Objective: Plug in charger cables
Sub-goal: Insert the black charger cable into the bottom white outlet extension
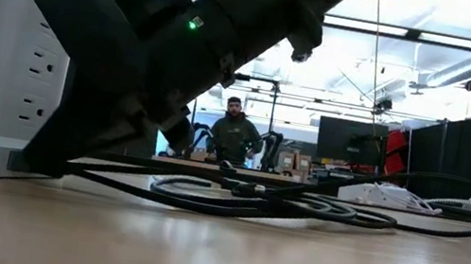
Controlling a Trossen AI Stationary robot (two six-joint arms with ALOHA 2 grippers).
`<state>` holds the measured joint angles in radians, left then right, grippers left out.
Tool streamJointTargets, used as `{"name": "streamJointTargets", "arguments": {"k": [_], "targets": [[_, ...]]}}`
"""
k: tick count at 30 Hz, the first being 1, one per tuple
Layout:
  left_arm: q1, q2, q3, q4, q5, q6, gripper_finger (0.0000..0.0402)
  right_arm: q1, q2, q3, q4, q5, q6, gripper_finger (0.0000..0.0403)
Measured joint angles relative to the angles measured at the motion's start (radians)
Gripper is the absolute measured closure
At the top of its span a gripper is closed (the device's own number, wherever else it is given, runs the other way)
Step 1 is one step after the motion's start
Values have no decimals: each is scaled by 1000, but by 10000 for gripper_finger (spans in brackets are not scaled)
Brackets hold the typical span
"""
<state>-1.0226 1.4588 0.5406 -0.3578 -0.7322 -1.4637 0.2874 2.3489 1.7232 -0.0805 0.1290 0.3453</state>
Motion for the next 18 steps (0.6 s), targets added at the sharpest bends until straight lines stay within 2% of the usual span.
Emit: {"name": "streamJointTargets", "arguments": {"k": [11,18], "targets": [[0,16,0,33,-20,3,401,-15,20,7,72,8,-7,398],[2,7,0,38,-9,4,402,-16,-27,5,-82,4,-77,401]]}}
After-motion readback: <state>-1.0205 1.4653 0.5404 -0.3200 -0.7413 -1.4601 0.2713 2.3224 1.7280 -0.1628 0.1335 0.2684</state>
